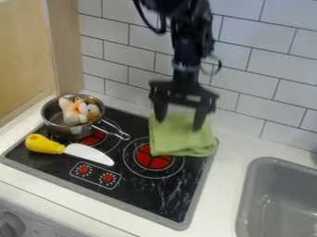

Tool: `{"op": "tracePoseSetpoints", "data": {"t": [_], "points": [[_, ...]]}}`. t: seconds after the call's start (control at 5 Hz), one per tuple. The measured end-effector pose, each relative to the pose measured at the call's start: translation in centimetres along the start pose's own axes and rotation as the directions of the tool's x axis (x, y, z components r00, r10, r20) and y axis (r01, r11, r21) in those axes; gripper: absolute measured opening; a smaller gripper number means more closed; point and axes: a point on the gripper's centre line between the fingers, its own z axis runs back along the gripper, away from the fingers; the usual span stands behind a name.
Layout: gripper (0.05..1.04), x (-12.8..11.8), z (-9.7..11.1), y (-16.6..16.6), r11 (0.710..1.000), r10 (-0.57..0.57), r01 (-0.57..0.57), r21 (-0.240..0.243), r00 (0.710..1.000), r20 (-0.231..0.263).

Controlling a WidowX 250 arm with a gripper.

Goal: Moved the towel to the upper right burner

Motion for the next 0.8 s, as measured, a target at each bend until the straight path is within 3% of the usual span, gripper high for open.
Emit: {"op": "tracePoseSetpoints", "data": {"t": [0.2,0.4,0.8], "points": [[0.999,0.7,1.6,0.8,0.998,0.032,-0.033,0.056,0.999,0.017],[0.999,2.4,3.3,0.6,0.997,0.031,-0.035,0.064,0.998,0.061],[0.998,2.5,4.0,0.4,0.999,0.031,-0.035,0.041,0.996,0.081]]}}
